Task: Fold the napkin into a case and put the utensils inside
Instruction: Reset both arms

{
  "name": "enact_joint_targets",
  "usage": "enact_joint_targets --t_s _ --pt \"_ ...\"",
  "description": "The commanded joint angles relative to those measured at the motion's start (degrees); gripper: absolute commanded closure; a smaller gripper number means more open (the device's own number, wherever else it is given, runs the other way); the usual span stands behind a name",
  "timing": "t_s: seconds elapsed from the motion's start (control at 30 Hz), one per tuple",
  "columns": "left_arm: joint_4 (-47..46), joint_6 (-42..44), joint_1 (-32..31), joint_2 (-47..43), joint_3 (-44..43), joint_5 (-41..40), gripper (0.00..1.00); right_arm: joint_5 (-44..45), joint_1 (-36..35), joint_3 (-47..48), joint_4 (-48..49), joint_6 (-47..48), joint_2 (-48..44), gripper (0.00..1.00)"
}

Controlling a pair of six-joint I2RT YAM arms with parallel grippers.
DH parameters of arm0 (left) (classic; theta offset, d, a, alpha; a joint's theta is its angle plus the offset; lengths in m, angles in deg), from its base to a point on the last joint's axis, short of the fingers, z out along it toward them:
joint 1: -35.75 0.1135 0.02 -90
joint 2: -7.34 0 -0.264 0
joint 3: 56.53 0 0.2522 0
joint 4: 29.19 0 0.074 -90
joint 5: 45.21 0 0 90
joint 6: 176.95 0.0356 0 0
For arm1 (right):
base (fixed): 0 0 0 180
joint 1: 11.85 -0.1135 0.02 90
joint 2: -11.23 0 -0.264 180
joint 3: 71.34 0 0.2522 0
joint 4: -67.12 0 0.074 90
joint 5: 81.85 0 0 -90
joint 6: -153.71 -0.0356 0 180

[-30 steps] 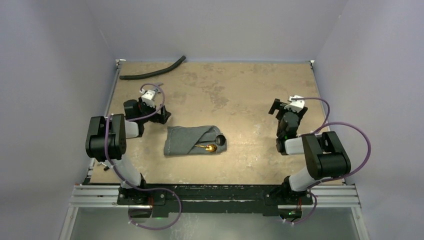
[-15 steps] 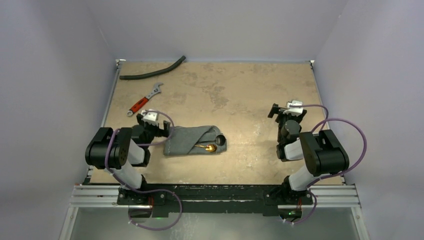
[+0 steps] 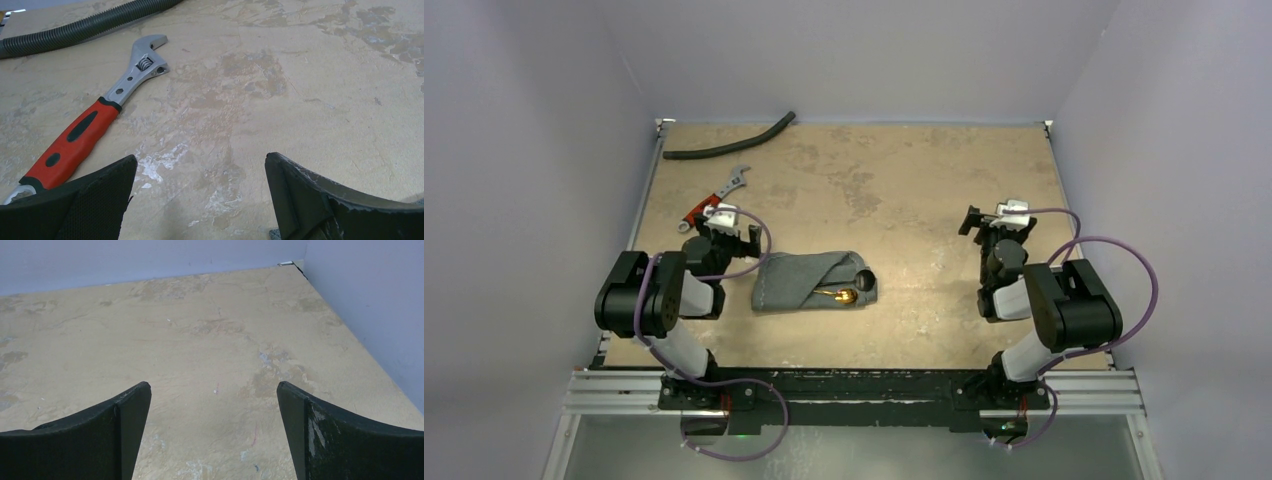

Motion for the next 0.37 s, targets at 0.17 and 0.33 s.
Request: enact_joint_targets --t_s 0.17,0.33 --pt "-1.4 -0.5 0.3 0.2 -0.6 0.5 0.01 0.0 0.2 0.7 3.9 0.5 -0.6 0.01" --pt "-1.4 -0.5 0.3 0.1 -0.4 0.4 0.01 0.0 0.2 0.7 3.9 0.5 -0.5 0.01"
